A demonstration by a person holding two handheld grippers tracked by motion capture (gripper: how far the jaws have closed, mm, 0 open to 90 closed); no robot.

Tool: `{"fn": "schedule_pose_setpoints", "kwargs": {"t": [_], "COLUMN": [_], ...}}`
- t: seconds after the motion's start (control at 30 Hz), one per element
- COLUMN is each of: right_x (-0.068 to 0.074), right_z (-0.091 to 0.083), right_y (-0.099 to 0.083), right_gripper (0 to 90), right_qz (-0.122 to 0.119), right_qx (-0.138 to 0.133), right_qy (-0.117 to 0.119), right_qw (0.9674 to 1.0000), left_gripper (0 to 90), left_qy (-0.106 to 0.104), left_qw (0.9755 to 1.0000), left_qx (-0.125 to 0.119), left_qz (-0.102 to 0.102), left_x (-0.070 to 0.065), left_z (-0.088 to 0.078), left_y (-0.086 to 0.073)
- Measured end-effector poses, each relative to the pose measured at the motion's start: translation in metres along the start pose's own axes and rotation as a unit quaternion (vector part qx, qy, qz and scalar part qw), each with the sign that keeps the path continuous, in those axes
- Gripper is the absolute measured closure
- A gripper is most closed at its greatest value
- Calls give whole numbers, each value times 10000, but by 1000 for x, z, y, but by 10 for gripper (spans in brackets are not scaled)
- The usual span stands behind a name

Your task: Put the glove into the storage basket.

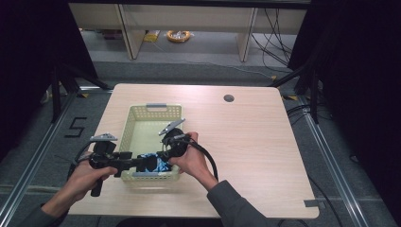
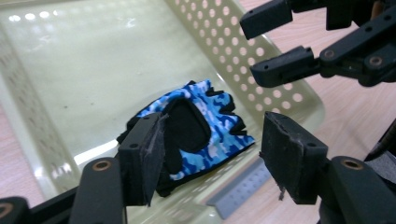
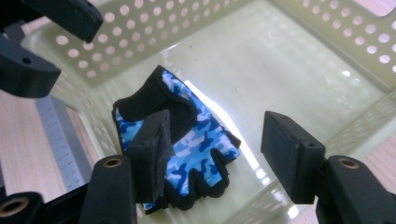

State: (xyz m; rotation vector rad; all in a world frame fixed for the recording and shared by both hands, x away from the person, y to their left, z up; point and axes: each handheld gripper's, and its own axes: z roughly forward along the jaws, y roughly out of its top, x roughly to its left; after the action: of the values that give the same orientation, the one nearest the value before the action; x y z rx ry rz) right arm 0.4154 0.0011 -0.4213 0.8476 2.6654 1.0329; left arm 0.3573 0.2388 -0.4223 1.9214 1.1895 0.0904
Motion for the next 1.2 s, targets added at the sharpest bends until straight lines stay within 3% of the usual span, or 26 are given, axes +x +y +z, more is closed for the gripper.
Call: {"fn": "schedule_pose_setpoints", "kwargs": {"t": [0.23,0.3,0.33,0.37,0.4,0.53,0.63,0.77,0.8,1.0,1.03,1.2], "right_x": [-10,-14,-16,-16,-18,-22,-24,-26,-26,-30,-30,-31], "right_z": [-24,-33,-35,-38,-41,-50,-57,-63,-66,-76,-78,-84], "right_y": [-10,-12,-15,-18,-21,-29,-34,-44,-45,-58,-61,-71], "right_gripper": [414,408,406,406,404,401,400,398,397,393,391,382], "right_qz": [119,186,195,358,367,500,511,516,577,625,636,716], "right_qx": [-396,-344,-471,-492,-469,-580,-554,-794,-748,-877,-889,-958], "right_qy": [10,59,21,-41,-77,-24,9,35,84,154,57,67], "right_qw": [9991,9992,9987,9981,9982,9971,9972,9955,9955,9941,9940,9928], "left_gripper": [368,368,366,365,363,361,358,357,357,351,348,329], "left_qy": [-205,-265,-285,-282,-321,-404,-509,-626,-659,-684,-734,-840], "left_qw": [9997,9995,9994,9994,9992,9986,9979,9971,9969,9959,9958,9947], "left_qx": [-118,-116,-127,-136,-140,-134,-149,-170,-170,-193,-191,-232], "left_qz": [65,149,157,172,181,300,359,401,389,559,521,549], "left_x": [-13,-18,-21,-24,-26,-36,-43,-52,-55,-68,-71,-78], "left_z": [-5,-5,-4,-4,-4,-1,2,7,10,20,21,27], "left_y": [-2,-3,-3,-4,-4,-6,-8,-13,-15,-25,-26,-30]}}
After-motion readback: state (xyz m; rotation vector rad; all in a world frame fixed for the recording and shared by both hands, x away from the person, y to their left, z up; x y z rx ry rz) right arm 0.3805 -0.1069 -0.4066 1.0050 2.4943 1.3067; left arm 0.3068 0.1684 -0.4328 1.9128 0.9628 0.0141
